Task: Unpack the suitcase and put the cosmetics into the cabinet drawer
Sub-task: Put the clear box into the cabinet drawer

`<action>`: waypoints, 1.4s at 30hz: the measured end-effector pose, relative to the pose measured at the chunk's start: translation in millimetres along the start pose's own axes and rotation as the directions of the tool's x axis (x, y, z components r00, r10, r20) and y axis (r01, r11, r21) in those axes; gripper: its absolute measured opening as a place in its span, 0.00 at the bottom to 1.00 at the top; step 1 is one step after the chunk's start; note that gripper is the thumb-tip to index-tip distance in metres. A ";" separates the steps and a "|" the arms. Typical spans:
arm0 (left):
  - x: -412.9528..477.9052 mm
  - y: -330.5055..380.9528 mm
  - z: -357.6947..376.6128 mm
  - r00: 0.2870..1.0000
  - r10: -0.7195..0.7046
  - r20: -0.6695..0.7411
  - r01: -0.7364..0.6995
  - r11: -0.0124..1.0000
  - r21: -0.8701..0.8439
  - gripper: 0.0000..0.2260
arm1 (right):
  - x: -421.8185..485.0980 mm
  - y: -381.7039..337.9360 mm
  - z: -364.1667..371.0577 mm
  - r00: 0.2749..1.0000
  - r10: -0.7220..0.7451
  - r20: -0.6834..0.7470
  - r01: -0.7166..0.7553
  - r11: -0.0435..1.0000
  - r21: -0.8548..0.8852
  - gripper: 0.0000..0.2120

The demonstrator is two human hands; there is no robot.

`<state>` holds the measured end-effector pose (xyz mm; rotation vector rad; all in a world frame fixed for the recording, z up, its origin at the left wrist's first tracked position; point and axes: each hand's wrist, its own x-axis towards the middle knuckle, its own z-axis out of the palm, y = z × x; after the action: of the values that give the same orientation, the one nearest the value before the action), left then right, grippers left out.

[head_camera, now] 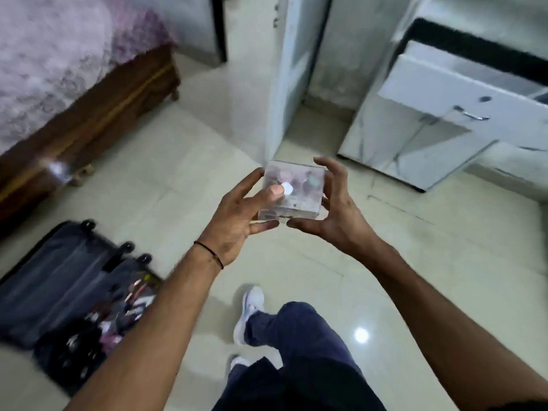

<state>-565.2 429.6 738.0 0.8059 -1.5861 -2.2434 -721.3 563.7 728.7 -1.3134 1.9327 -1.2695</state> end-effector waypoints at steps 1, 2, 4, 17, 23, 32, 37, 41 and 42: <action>8.5 4.7 24.1 0.999 -0.004 0.045 0.004 1.000 0.005 0.23 | -11.7 1.6 -24.2 0.998 0.015 -0.054 -0.015 1.000 0.009 0.47; 19.9 10.2 56.1 0.996 -0.003 0.092 0.002 1.000 0.014 0.23 | -25.2 3.5 -55.7 0.993 0.032 -0.111 -0.031 0.999 0.019 0.47; 39.5 15.4 117.7 0.985 0.001 0.170 -0.006 1.000 0.030 0.21 | -48.9 11.4 -112.5 0.978 0.066 -0.200 -0.059 0.997 0.041 0.48; 259.8 34.7 469.3 0.935 0.004 0.354 -0.031 0.997 0.069 0.28 | -50.6 146.3 -474.2 0.910 0.071 -0.408 -0.070 0.997 0.016 0.43; 347.0 57.1 528.2 0.962 0.034 0.271 -0.053 0.997 0.063 0.19 | 21.3 189.3 -571.8 0.933 0.077 -0.352 -0.076 0.997 0.017 0.43; 540.3 84.6 505.0 0.997 0.068 -0.035 -0.063 0.990 0.124 0.15 | 186.9 286.8 -628.6 0.909 0.108 -0.403 -0.062 0.990 0.126 0.45; 677.2 99.3 471.5 0.982 0.140 -0.130 -0.091 0.940 0.327 0.09 | 298.3 342.3 -648.8 0.904 0.204 -0.376 -0.174 0.978 0.111 0.45; 762.2 89.8 438.9 0.977 0.169 -0.128 -0.063 0.810 0.584 0.09 | 372.8 376.7 -653.4 0.911 0.281 -0.302 -0.259 0.959 0.110 0.43; 779.5 84.6 430.4 0.982 0.141 -0.128 -0.029 0.775 0.632 0.10 | 390.5 387.3 -653.1 0.914 0.291 -0.284 -0.268 0.956 0.117 0.42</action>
<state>-1452.9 326.1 702.5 1.0178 -2.2626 -1.5084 -1574.5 533.3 726.5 -0.8032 2.1579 -1.4393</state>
